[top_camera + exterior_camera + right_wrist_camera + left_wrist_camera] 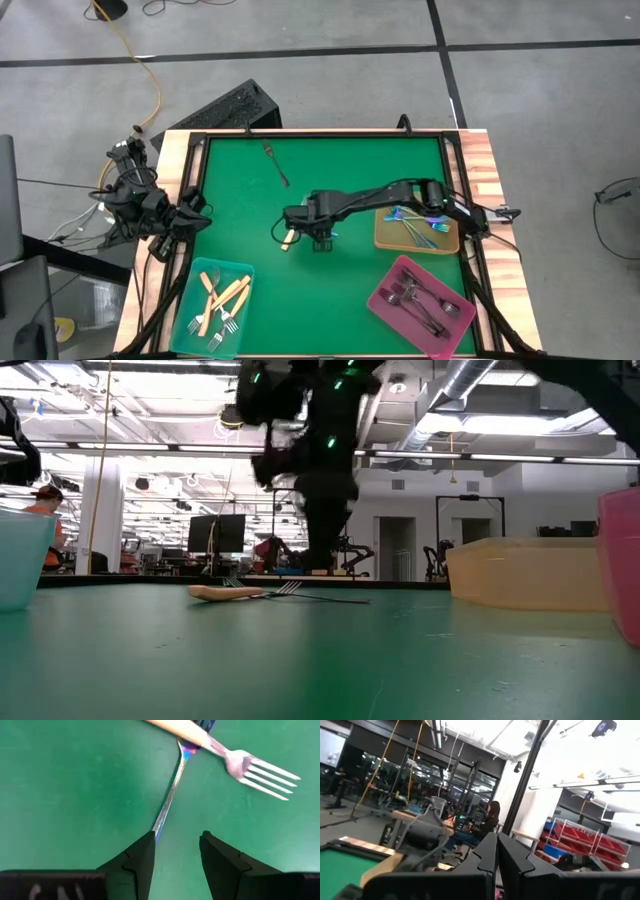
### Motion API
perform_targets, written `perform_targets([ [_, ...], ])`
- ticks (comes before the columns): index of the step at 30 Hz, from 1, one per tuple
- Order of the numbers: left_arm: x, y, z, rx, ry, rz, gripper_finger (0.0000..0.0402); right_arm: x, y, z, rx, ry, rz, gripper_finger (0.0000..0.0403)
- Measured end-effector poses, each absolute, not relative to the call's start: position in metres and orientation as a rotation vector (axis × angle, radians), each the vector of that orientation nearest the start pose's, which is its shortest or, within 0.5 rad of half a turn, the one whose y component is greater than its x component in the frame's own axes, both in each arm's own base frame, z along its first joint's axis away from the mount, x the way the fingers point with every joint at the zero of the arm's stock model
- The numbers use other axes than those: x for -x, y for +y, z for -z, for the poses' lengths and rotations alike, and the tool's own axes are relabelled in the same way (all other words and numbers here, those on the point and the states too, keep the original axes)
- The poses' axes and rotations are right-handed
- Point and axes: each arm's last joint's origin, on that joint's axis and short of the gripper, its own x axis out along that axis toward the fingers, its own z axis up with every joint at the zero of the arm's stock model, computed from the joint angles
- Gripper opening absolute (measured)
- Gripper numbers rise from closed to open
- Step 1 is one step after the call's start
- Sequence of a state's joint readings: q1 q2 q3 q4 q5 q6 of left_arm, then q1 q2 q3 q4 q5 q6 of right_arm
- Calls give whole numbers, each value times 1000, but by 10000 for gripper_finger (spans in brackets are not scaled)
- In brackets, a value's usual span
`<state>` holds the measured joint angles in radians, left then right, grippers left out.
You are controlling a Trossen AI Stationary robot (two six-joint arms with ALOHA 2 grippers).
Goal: Sort silverware by color (type)
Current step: Put the blue fork into the orange bin
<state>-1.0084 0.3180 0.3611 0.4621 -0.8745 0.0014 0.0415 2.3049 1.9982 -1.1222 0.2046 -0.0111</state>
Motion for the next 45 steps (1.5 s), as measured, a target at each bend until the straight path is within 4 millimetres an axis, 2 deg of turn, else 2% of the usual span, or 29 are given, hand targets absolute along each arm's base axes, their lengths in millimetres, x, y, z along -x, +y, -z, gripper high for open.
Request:
perform_targets([
  [2,-65,-62,-298,390,-299,127,0,-450,14,-202,196,1399,116,175],
  [6,-65,-61,-298,343,-300,113,0,-404,2,-246,179,1356,136,175],
  [8,-65,-61,-298,312,-294,82,0,-379,-5,-264,146,1277,167,175],
  [11,-66,-59,-297,299,-274,10,0,-342,-11,-277,53,1051,214,175],
  [14,-66,-58,-297,305,-267,-15,0,-315,-10,-267,-41,736,239,175],
  [16,-66,-58,-297,306,-268,-15,0,-300,-10,-246,-90,598,252,175],
  [19,-66,-58,-297,306,-267,-16,0,-289,-10,-221,-158,418,264,175],
  [22,-66,-58,-296,302,-260,-35,0,-289,-9,-204,-181,337,257,175],
  [27,-67,-57,-293,299,-229,-95,0,-307,-3,-170,-177,395,244,175],
  [36,-66,-53,-288,418,-179,-282,0,-354,7,-147,-133,435,212,175],
  [43,-67,-54,-285,396,-159,-310,0,-373,19,-132,-105,467,179,175],
  [45,-67,-54,-285,394,-158,-312,0,-372,20,-125,-99,498,180,175],
])
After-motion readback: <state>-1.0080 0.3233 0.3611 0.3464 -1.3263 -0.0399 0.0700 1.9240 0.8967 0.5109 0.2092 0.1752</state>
